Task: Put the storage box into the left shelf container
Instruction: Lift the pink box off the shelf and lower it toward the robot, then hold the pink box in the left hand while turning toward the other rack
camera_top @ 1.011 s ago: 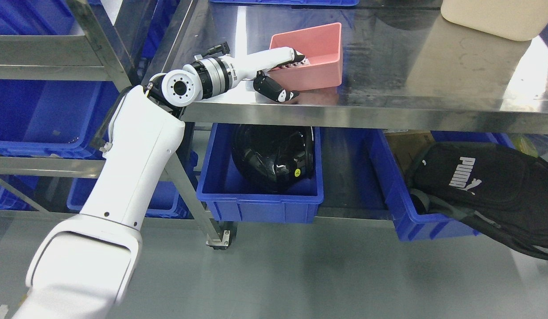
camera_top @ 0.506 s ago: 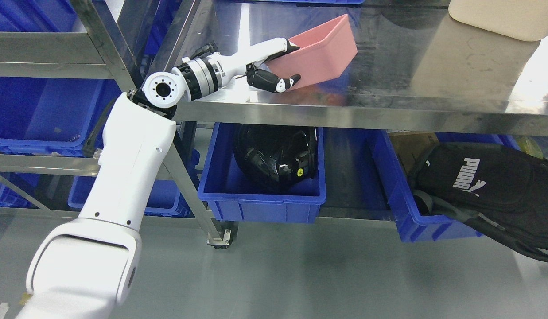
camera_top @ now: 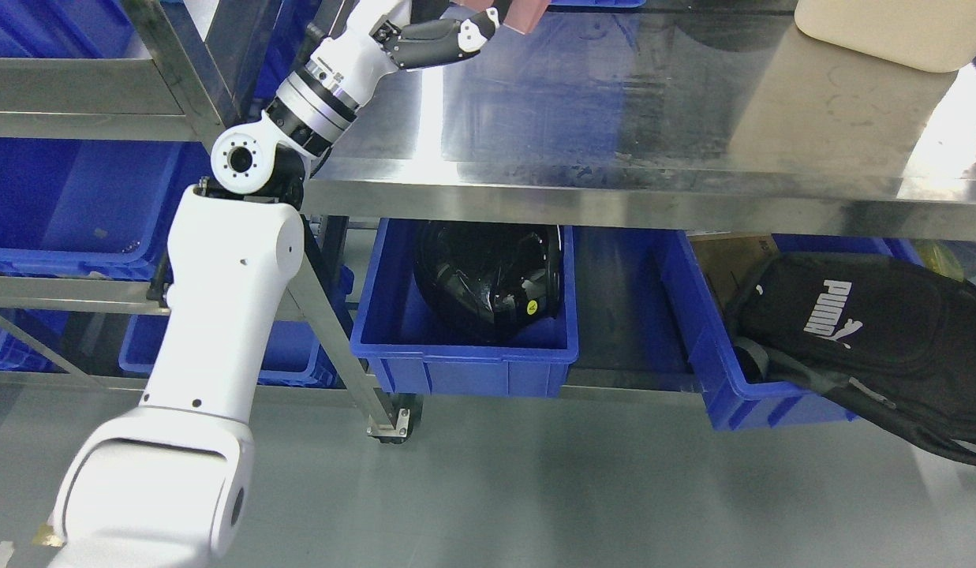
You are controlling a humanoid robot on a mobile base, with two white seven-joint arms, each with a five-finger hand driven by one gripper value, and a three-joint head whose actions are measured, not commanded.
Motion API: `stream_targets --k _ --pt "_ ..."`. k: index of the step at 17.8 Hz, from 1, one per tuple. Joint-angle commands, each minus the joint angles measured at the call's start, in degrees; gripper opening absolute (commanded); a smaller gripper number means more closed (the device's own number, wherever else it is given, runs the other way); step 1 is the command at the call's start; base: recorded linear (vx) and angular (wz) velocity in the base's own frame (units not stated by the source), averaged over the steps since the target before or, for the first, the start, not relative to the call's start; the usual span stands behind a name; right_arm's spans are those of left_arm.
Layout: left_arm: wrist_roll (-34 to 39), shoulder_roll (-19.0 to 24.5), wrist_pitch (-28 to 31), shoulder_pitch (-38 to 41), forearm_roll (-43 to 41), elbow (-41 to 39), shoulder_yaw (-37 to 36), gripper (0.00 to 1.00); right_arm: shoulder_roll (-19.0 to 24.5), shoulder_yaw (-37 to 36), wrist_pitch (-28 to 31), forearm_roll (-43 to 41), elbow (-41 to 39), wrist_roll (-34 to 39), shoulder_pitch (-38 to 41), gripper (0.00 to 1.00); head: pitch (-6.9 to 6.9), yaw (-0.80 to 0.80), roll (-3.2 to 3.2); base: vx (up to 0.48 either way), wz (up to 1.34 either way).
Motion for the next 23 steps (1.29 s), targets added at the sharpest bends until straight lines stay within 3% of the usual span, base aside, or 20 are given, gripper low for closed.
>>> stream_targets --k 1,4,8,15,20,23 --pt "5.4 0.9 1.2 18.9 6.6 -30.8 -3.2 0.01 -1.0 -0.3 0.0 0.1 -1.0 0.0 0.5 1.00 0.00 0.00 0.00 0.000 0.00" --pt "5.4 0.9 1.4 32.7 6.6 -39.8 -8.3 0.01 -1.0 -0.3 0.0 0.1 -1.0 0.0 0.5 1.00 0.00 0.00 0.00 0.000 0.00" --pt "4.8 0.9 -0.8 44.0 6.6 -41.4 -11.5 0.01 -1.0 -0.3 0.0 0.1 -1.0 0.0 0.5 1.00 0.00 0.00 0.00 0.000 0.00" --pt "3.1 0.9 -2.4 50.0 6.6 -41.4 -14.1 0.01 -1.0 -0.3 0.0 0.1 -1.0 0.0 0.5 1.00 0.00 0.00 0.00 0.023 0.19" --pt "1.4 0.9 -2.4 55.0 6.6 -41.4 -14.1 0.02 -1.0 -0.3 0.0 0.1 -1.0 0.0 0.5 1.00 0.03 0.00 0.00 0.120 1.43" --pt "1.5 0.9 -3.5 55.5 6.6 -41.2 -10.2 0.02 -1.0 -0.3 0.0 0.1 -1.0 0.0 0.5 1.00 0.05 0.00 0.00 0.206 2.14"
